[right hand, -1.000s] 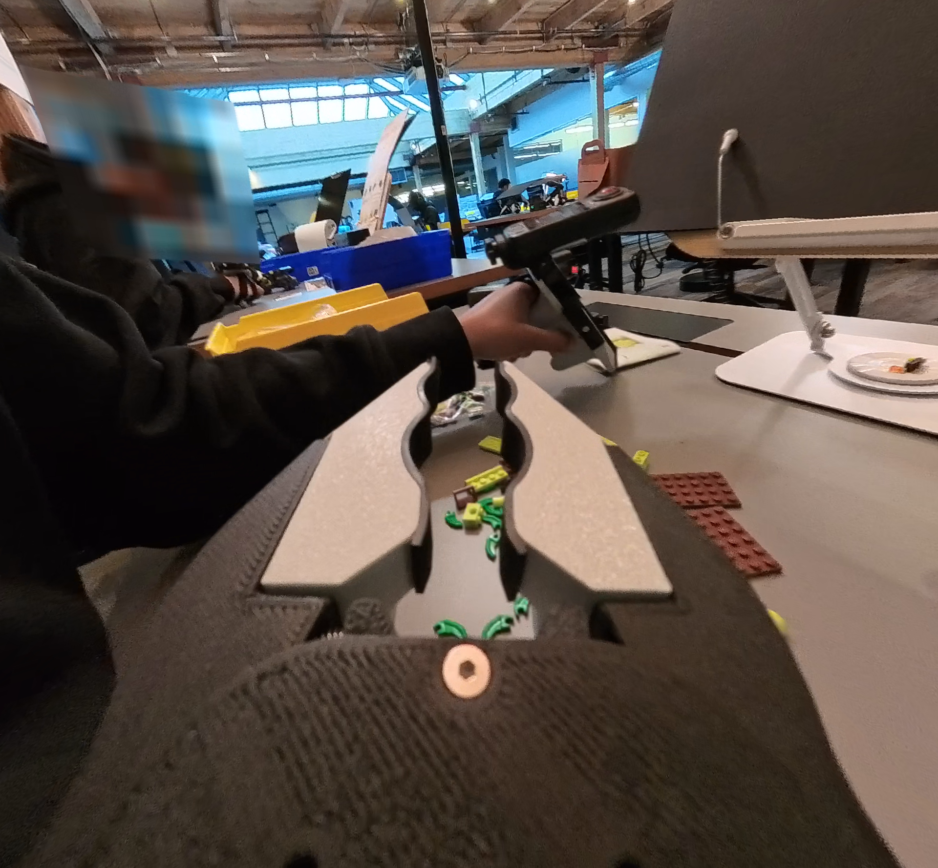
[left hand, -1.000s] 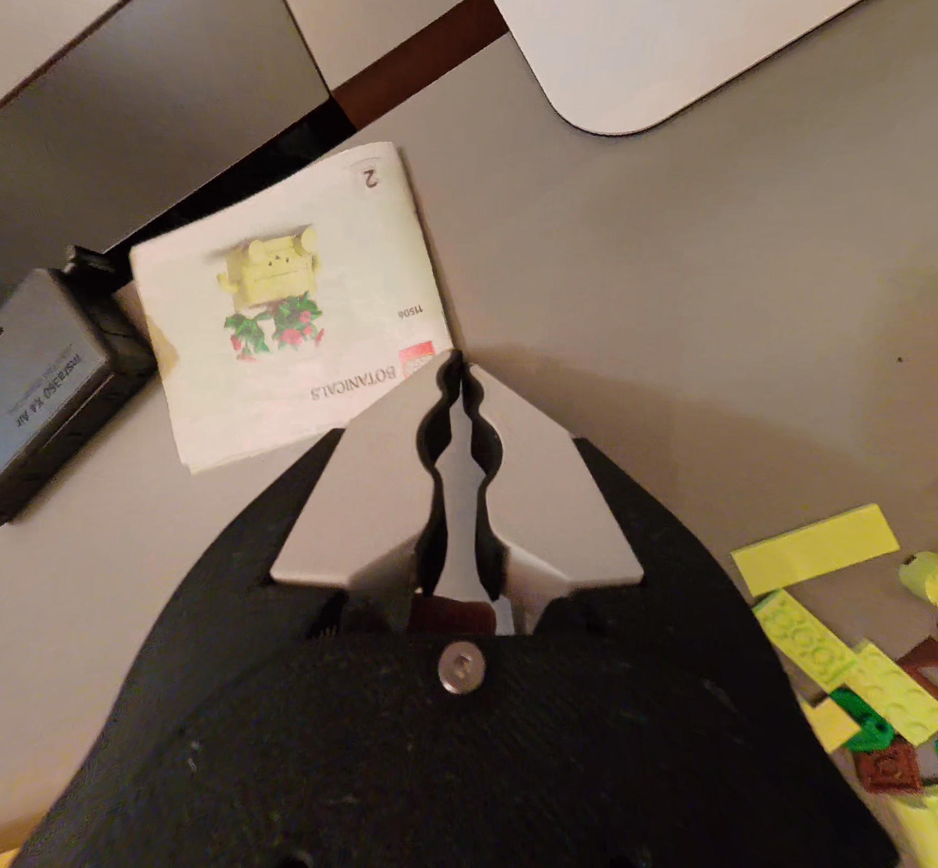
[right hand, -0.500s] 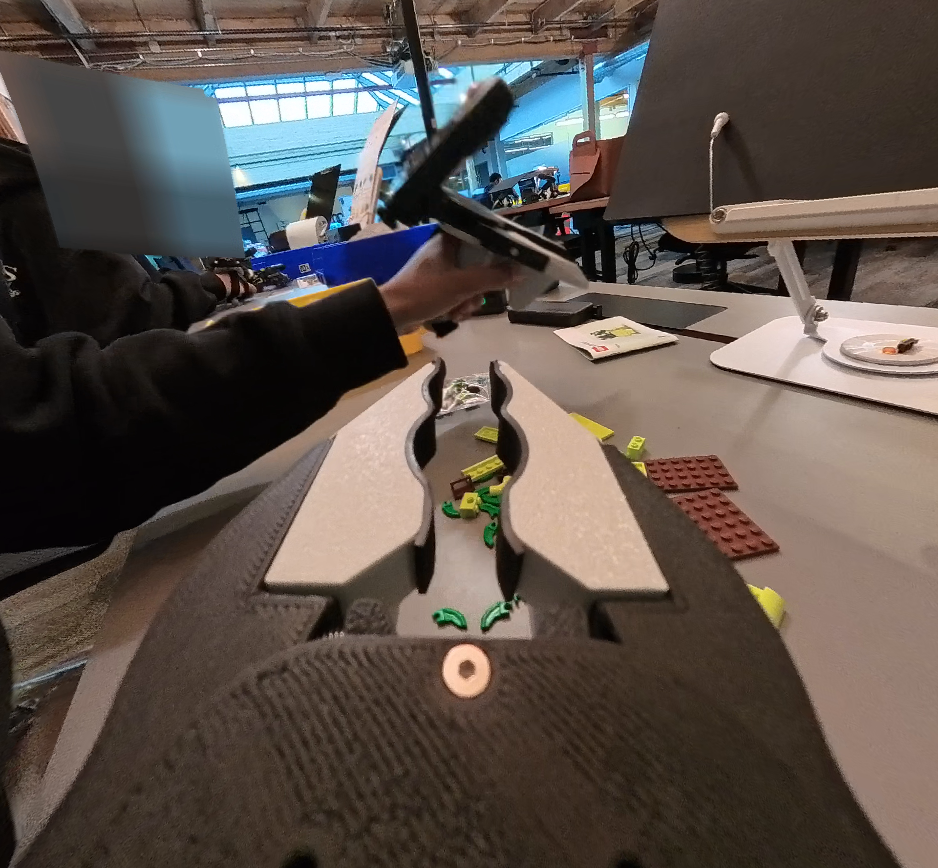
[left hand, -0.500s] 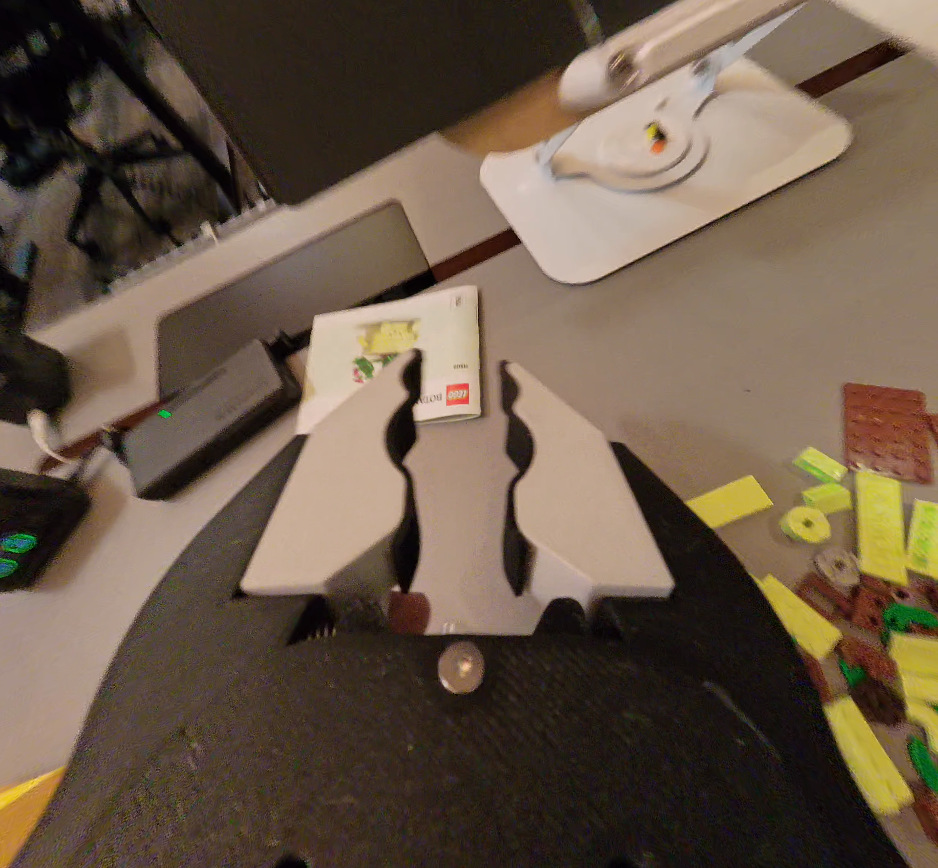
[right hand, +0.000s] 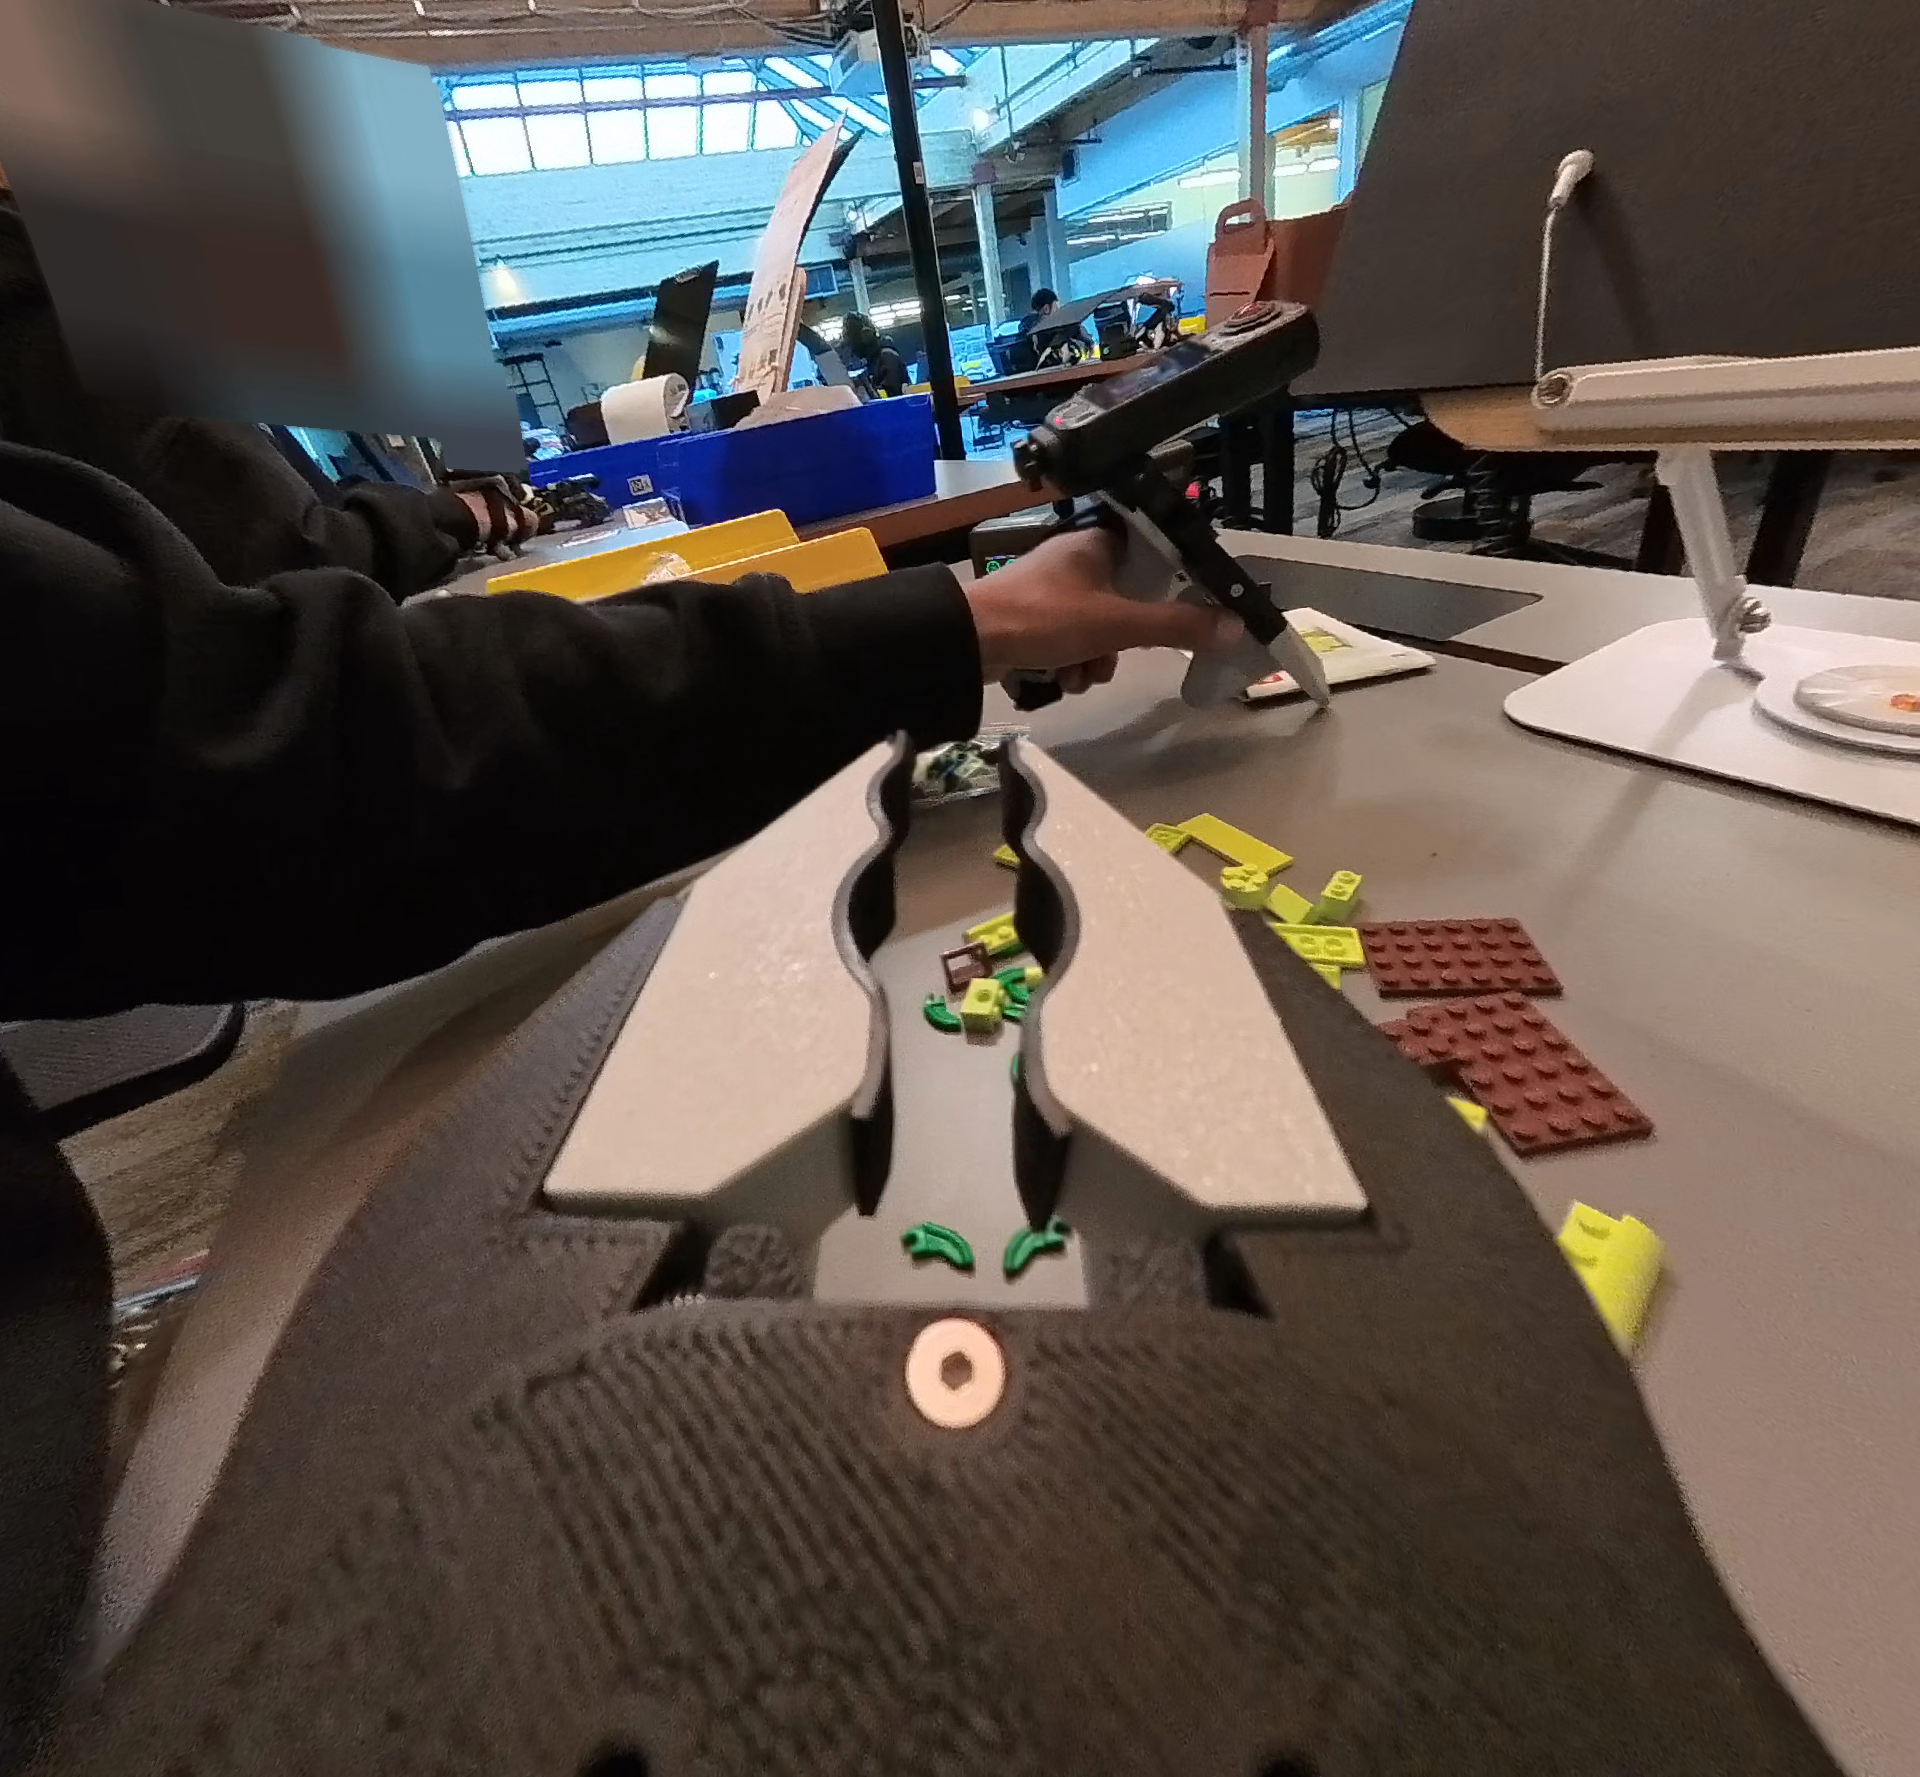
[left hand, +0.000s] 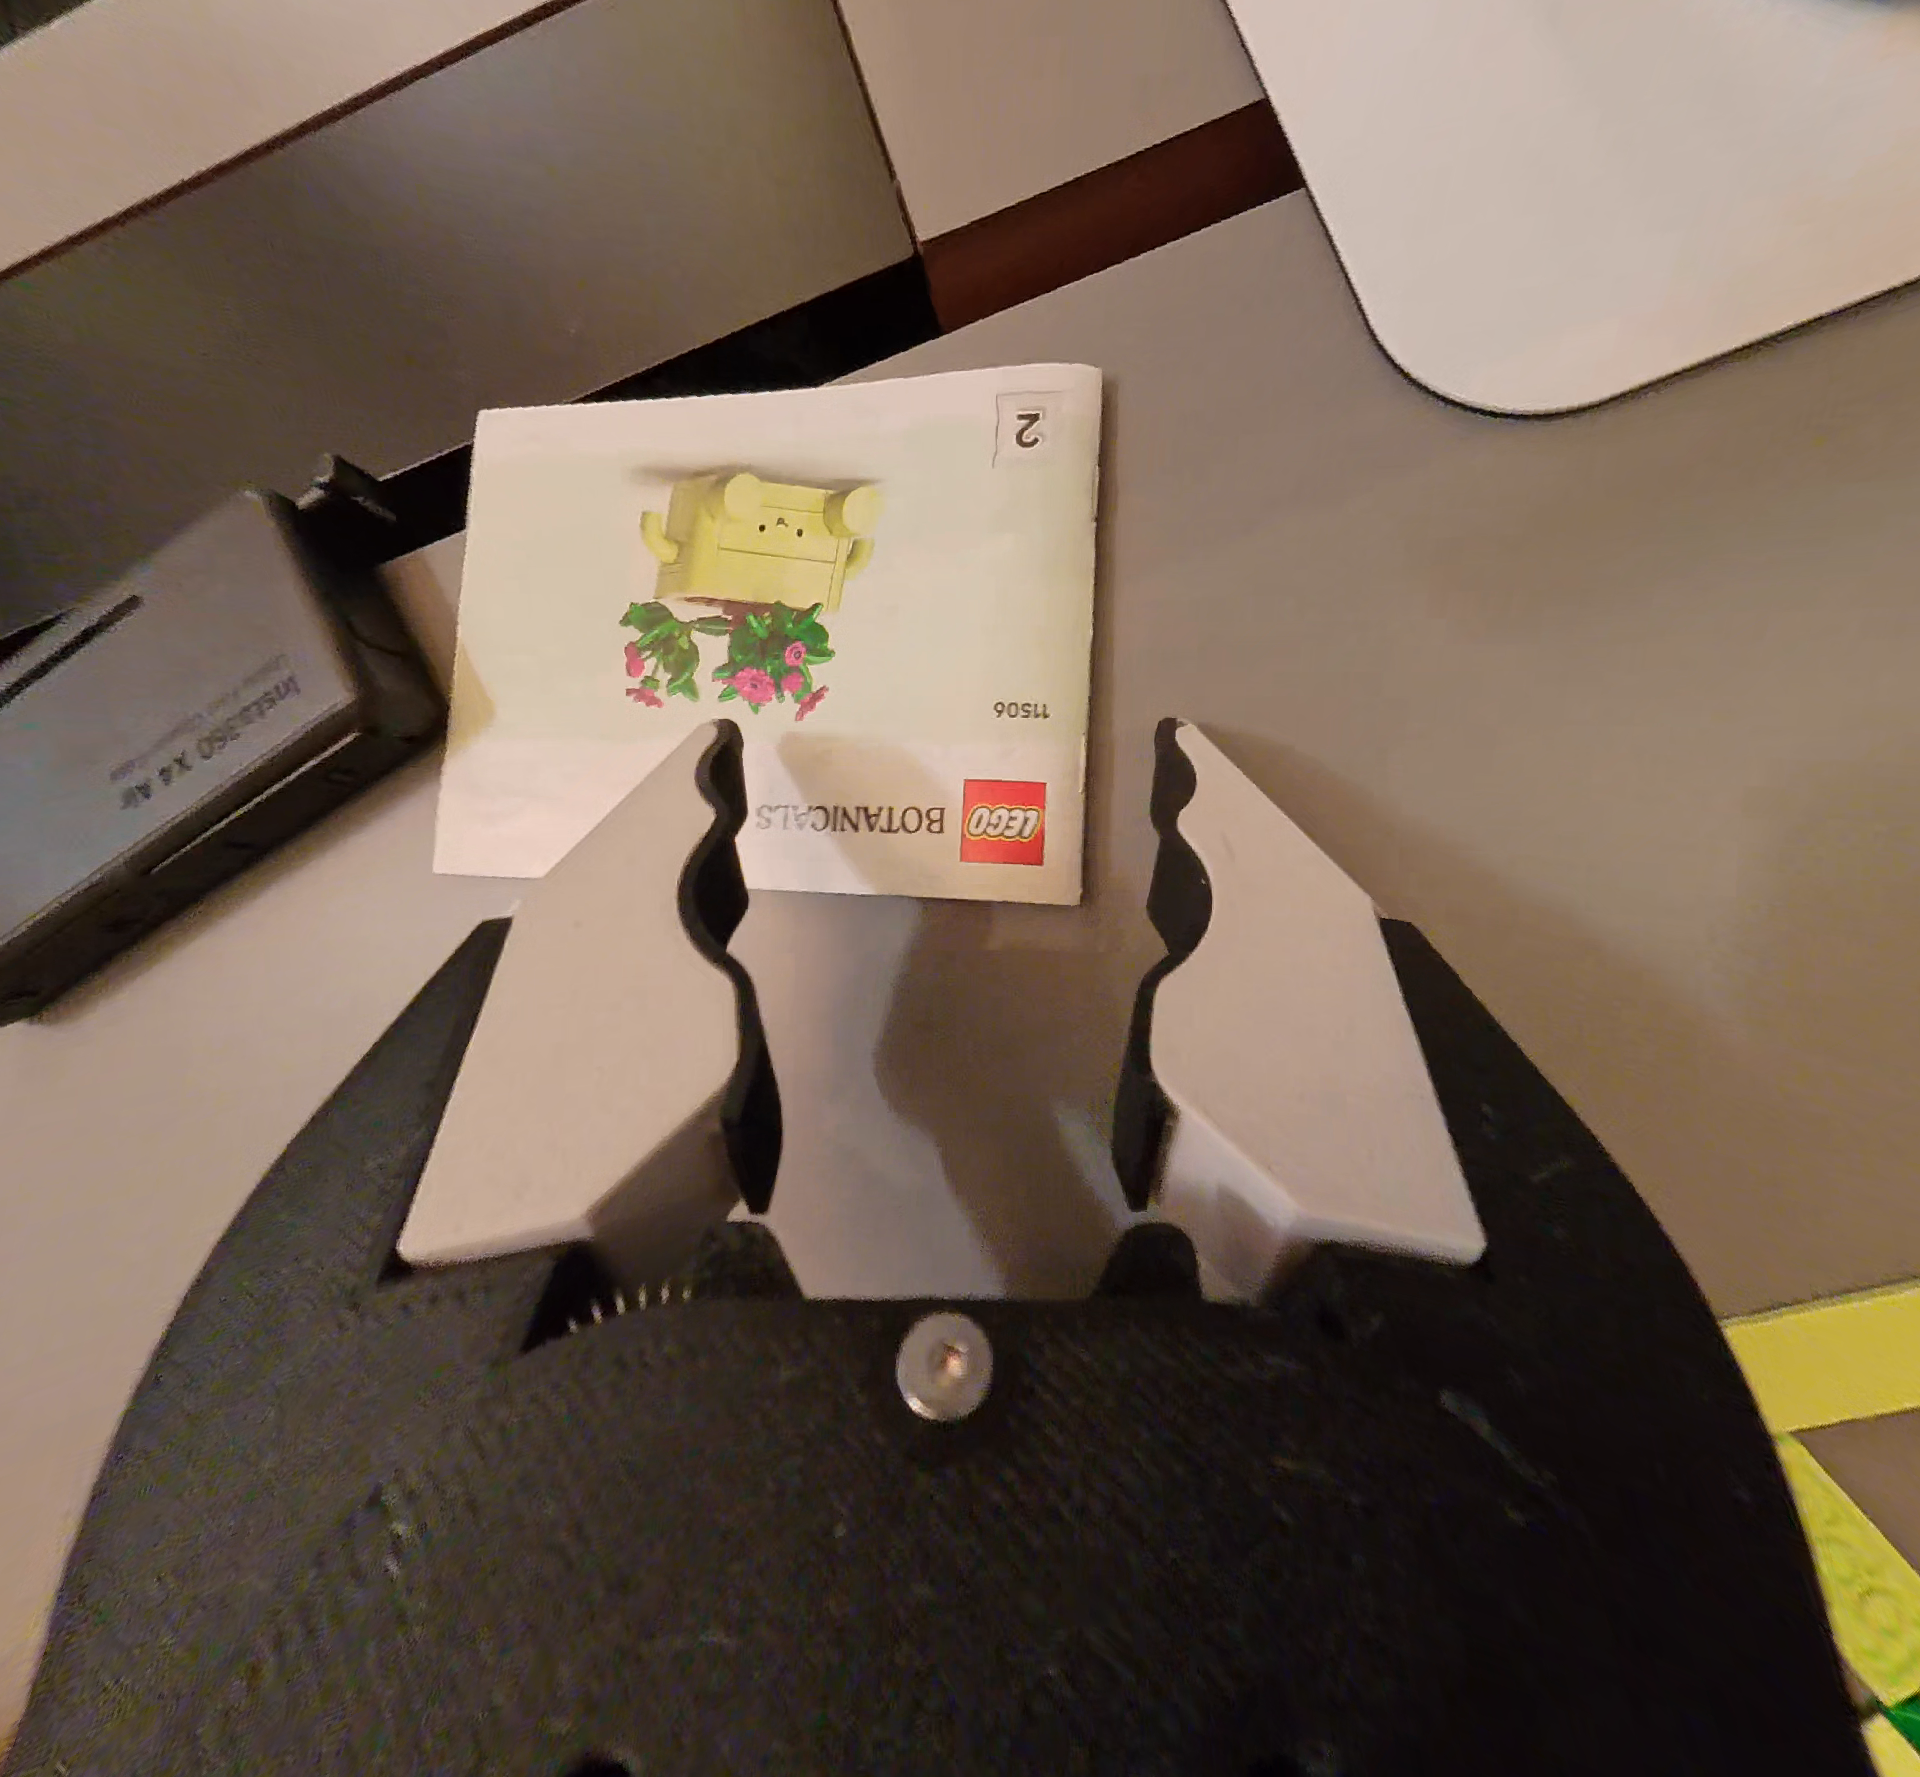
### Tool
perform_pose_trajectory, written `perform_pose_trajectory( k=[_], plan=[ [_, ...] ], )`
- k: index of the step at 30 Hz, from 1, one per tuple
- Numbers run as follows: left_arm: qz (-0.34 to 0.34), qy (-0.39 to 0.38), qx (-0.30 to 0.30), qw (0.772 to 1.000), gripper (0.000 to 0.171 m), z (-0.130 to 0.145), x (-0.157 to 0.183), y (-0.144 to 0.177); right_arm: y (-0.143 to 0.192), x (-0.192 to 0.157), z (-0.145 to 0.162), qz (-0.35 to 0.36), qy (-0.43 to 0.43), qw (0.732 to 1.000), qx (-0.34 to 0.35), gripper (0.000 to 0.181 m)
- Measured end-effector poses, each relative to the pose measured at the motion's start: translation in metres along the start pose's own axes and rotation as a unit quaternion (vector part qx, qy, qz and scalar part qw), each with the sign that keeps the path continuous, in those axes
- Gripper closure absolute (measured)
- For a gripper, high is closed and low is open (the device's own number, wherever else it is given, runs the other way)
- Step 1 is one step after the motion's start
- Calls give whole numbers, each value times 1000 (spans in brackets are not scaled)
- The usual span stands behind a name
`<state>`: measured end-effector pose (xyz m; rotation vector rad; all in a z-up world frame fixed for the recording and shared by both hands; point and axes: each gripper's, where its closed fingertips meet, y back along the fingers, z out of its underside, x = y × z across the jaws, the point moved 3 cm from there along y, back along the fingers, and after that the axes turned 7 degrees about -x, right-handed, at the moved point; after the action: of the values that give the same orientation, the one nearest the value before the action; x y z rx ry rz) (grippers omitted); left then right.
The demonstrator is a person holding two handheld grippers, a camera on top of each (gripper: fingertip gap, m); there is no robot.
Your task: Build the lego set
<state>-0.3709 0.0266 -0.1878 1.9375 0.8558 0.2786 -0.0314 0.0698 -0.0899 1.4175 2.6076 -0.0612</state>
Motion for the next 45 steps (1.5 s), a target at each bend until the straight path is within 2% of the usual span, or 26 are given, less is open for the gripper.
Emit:
perform_pose_trajectory(
  k=[2,5,8,11,15,20,24,27,30,34,37,40,42,43,44,45],
  plan=[
    [18,5,-2,1000,92,1,3,-2,1,0,-1,-5,-11,1000,5,166],
    [60,34,-9,998,103,3,7,-3,3,1,-3,-11,-31,999,13,166],
    [54,29,-8,998,118,2,2,-3,5,3,-4,-19,-59,998,22,166],
    [59,20,-11,998,124,3,4,-2,7,7,-4,-29,-94,995,28,166],
    [60,-14,-16,998,145,2,13,0,11,11,-8,-40,-123,991,46,166],
    [54,-44,-11,998,163,3,18,4,12,10,-8,-42,-122,991,48,166],
    [42,-73,20,996,170,1,19,23,10,7,-7,-42,-113,992,42,165],
    [36,-100,54,993,171,-2,22,53,10,7,-7,-44,-117,991,42,165],
    [23,-128,105,986,171,-8,25,99,9,8,-6,-50,-127,990,43,164],
    [25,-151,201,968,171,-19,37,183,4,3,-1,-73,-138,988,24,157],
    [41,-169,271,947,171,-21,58,253,-2,-12,1,-112,-122,986,5,151],
    [119,-213,328,913,171,-6,105,318,-5,-33,1,-162,-105,981,-2,141],
    [169,-270,350,881,171,14,142,348,-3,-43,-3,-195,-116,974,7,128],
    [180,-293,354,870,171,25,157,357,0,-46,-7,-220,-140,965,21,118],
    [198,-322,354,856,171,39,173,362,10,-51,-16,-267,-173,947,46,101],
    [206,-345,353,845,171,53,187,364,24,-54,-27,-326,-207,919,81,90]
  ],
)
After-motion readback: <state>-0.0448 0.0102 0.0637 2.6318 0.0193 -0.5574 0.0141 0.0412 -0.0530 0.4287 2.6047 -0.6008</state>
